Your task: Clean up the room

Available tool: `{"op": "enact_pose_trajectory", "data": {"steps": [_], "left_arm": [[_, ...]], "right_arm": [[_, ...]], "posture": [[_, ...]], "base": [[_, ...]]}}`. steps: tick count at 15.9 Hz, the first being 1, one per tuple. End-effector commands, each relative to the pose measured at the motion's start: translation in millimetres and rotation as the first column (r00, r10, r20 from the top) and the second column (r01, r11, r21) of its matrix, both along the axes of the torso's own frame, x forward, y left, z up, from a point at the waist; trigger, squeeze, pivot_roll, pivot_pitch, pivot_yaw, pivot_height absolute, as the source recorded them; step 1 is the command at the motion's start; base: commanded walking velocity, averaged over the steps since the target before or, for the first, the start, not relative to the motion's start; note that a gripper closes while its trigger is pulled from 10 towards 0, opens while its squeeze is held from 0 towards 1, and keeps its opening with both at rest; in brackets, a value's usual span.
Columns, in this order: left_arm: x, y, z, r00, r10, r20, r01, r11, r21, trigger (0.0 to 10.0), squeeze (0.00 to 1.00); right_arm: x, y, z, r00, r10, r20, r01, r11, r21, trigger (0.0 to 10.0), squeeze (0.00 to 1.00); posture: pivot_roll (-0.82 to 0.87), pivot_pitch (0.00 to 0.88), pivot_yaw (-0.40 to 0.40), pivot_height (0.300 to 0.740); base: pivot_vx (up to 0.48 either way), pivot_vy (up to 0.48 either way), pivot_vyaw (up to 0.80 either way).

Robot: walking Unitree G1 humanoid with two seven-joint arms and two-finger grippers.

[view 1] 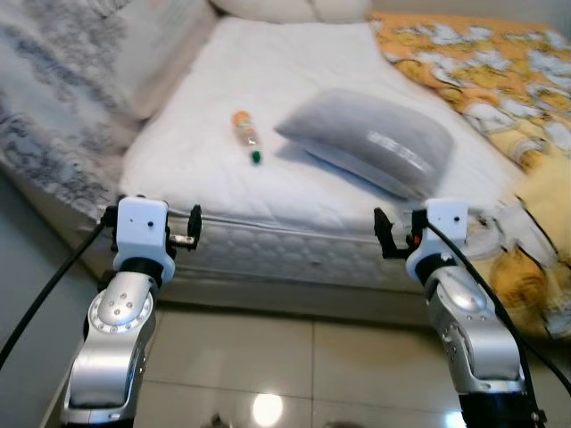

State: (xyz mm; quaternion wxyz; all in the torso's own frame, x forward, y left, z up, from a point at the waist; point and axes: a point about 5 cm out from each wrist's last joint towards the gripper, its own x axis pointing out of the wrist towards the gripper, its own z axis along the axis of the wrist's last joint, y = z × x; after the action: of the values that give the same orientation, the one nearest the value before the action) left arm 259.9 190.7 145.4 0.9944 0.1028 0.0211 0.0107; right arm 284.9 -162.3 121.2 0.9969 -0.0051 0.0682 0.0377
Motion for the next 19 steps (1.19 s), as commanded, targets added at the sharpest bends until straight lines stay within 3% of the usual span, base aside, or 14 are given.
{"op": "enact_pose_trajectory", "data": {"steps": [1, 13, 15, 19], "left_arm": [[-2.4, 6.5, -3, 1.0, 0.023, -0.013, -0.023, 1.0, 0.006, 10.0, 0.72], [-7.6, 9.7, -9, 0.999, 0.03, -0.025, -0.03, 1.0, 0.009, 10.0, 0.73], [-9.1, 12.2, -12, 0.999, 0.036, -0.037, -0.035, 0.999, 0.024, 10.0, 0.73], [-6.2, 14.6, -11, 0.999, 0.031, -0.037, -0.03, 0.999, 0.028, 10.0, 0.73]], "right_arm": [[0.7, 4.9, 2, 1.0, 0.021, 0.012, -0.021, 1.0, 0.005, 10.0, 0.0], [1.4, 12.7, -4, 0.992, 0.13, -0.004, -0.13, 0.991, -0.018, 10.0, 0.0], [1.4, 10.1, -7, 0.995, 0.098, -0.012, -0.098, 0.995, -0.02, 10.0, 0.0], [0.8, 6.8, -10, 0.997, 0.077, -0.027, -0.078, 0.997, -0.008, 10.0, 0.0]], "posture": [[-0.08, 0.017, -0.016, 0.74], [-0.07, 0.016, -0.02, 0.74], [-0.07, 0.017, -0.017, 0.74], [-0.07, 0.027, -0.009, 0.74]], "base": [[0.349, 0.0, 0.0], [0.339, 0.0, 0.04], [0.347, 0.0, 0.71], [0.353, 0.0, 0.0]]}}
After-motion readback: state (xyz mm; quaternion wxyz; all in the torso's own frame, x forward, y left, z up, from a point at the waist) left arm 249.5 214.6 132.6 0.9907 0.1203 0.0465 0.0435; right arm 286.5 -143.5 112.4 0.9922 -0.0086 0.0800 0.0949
